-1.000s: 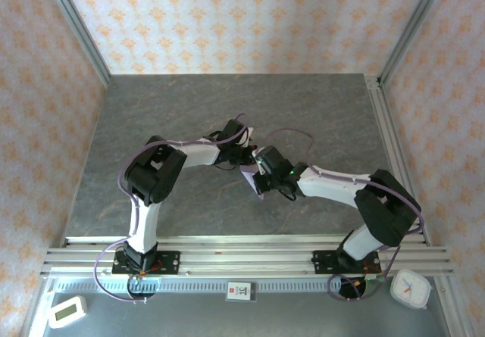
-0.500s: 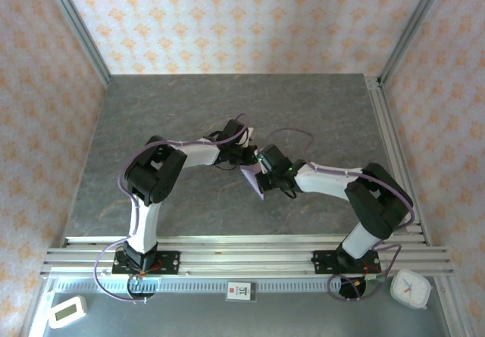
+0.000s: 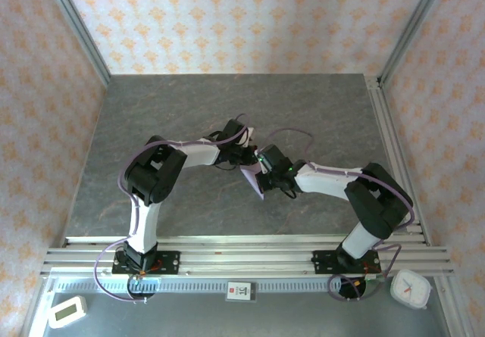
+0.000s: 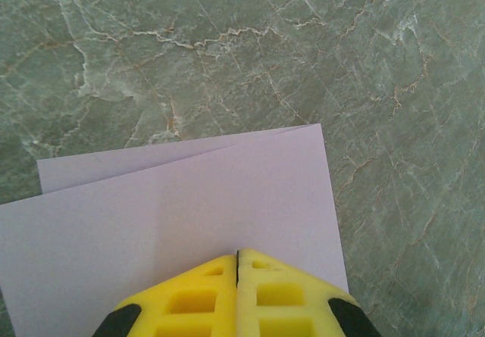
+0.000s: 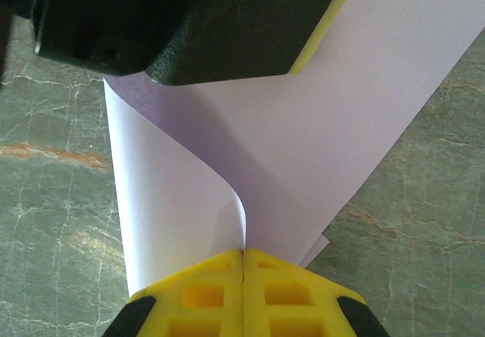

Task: Fold a paper plane with a square sheet of paper (pick it up from the middle)
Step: Third fold the triangle at the center of the table.

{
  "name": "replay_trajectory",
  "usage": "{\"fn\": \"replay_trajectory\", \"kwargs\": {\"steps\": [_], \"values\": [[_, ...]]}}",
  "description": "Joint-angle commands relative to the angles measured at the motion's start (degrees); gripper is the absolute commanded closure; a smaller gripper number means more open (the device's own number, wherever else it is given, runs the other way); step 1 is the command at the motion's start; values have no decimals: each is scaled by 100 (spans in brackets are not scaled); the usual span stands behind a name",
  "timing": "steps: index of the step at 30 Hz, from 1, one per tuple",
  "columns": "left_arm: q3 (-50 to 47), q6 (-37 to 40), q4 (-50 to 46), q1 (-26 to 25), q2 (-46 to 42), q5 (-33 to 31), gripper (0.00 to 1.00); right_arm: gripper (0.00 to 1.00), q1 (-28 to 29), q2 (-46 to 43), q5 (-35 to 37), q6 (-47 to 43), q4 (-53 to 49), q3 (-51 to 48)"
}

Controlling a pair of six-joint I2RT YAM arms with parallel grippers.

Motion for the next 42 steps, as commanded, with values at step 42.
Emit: {"fn": "replay_trajectory", "kwargs": {"steps": [42], "values": [[-1920,-774,1039,-52,-1882,331,100,100,-49,493,-33,778,279,-512]]}}
